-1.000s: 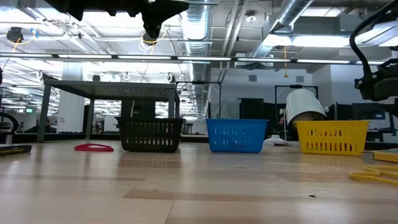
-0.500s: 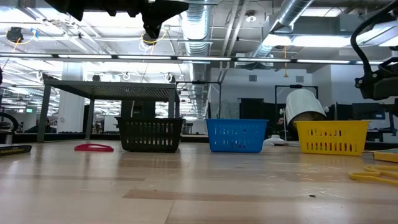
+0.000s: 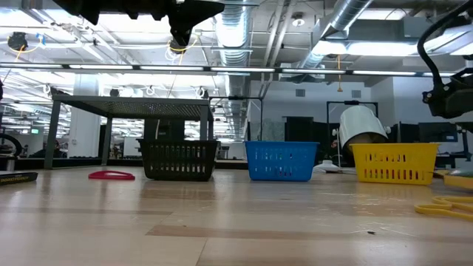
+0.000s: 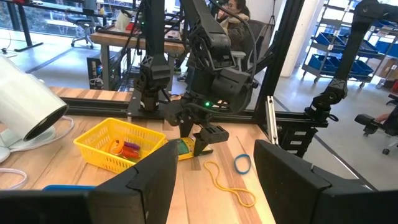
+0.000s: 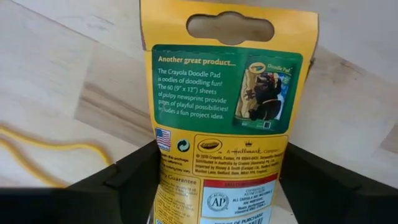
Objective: Pick & Place Office Desk Supplies
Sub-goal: Put the crayon box into the black basket
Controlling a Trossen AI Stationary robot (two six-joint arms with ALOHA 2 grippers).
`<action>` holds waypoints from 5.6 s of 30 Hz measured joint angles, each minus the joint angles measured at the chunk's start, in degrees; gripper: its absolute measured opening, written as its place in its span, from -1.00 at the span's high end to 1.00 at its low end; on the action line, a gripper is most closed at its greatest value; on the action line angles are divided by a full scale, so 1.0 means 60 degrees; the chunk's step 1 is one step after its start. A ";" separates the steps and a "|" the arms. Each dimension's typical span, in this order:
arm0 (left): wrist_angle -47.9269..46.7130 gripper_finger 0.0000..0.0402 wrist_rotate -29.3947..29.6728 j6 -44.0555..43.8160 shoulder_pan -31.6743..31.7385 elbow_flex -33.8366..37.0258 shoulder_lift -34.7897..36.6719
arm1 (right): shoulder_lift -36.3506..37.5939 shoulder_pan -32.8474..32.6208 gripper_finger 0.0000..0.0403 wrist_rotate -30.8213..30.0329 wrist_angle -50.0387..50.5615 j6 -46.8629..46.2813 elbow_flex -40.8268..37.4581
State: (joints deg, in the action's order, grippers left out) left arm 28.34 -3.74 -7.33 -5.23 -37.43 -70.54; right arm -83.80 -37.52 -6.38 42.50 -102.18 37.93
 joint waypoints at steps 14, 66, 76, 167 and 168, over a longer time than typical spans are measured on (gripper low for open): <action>-0.0004 -0.04 0.0002 0.0000 0.0000 0.0000 0.0000 | 0.0394 0.0008 -0.37 -0.0175 0.0023 0.0035 0.0010; -0.1136 -0.04 0.0307 0.0235 0.1415 0.0002 0.1049 | 0.3740 0.4508 -0.37 -0.0244 -0.5261 0.7043 0.0044; -0.1761 -0.04 0.0300 0.0111 0.1161 -0.0002 0.3007 | 0.2173 0.6070 -0.37 0.1248 -0.6969 0.9442 0.0802; -0.2832 0.28 -0.4191 -1.1845 0.2528 -0.3184 -0.3308 | 0.0384 0.6003 -0.37 0.2374 -0.6817 1.2631 0.2208; -0.2821 0.32 -0.4193 -1.1845 0.2508 -0.3184 -0.3304 | 0.0384 0.6003 -0.37 0.2381 -0.6836 1.2631 0.2208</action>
State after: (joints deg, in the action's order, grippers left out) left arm 11.41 -28.89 -78.40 9.81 -56.53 -90.37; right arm -81.49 -1.50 7.90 1.48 -26.40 51.18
